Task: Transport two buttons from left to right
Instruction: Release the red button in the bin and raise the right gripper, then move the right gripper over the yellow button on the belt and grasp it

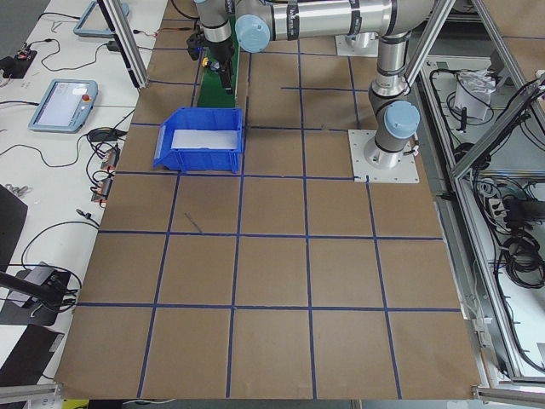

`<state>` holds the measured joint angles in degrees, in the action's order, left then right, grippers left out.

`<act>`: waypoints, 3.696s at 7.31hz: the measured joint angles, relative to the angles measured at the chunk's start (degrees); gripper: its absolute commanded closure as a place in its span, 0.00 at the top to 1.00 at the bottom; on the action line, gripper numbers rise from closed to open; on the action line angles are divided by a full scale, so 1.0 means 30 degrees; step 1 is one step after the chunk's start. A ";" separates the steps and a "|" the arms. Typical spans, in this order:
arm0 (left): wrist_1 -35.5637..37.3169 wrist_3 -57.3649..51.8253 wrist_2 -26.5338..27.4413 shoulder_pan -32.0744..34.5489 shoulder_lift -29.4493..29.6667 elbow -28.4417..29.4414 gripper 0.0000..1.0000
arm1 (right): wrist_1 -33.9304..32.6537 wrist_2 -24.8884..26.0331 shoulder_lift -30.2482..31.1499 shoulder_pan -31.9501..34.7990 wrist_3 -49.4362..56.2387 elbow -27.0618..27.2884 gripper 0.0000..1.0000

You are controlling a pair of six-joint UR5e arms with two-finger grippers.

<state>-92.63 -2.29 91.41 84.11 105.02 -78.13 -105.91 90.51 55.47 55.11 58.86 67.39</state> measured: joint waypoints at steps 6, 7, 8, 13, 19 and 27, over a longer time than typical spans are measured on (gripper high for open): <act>-0.0001 -0.0029 0.0023 0.0001 -0.0006 -0.0001 1.00 | 0.1321 -0.0447 0.2280 0.5667 -0.7078 0.0285 0.94; 0.0005 -0.0029 0.0004 0.0001 0.0027 -0.0002 1.00 | 0.1566 -0.0458 0.2330 0.6578 -0.9714 0.0634 0.97; 0.0018 -0.0029 -0.0015 0.0001 0.0096 0.0005 1.00 | 0.1714 -0.0433 0.2446 0.7337 -1.2847 0.1111 0.99; 0.0051 0.0035 -0.0013 0.0128 0.0144 0.0326 1.00 | 0.0762 -0.0399 0.2916 1.0658 -1.9910 0.2511 0.98; -0.0009 0.0407 0.0638 0.0404 -0.0996 0.0063 1.00 | -0.3803 -0.0353 0.1640 1.3334 -2.4379 0.4096 0.97; 0.0006 0.0732 0.0671 0.0524 -0.1150 0.0032 1.00 | -0.4456 -0.0463 0.0234 1.3941 -2.4874 0.3451 0.95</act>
<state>-92.62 -0.09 93.42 85.68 101.57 -78.03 -119.28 89.12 56.17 96.94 -15.76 77.74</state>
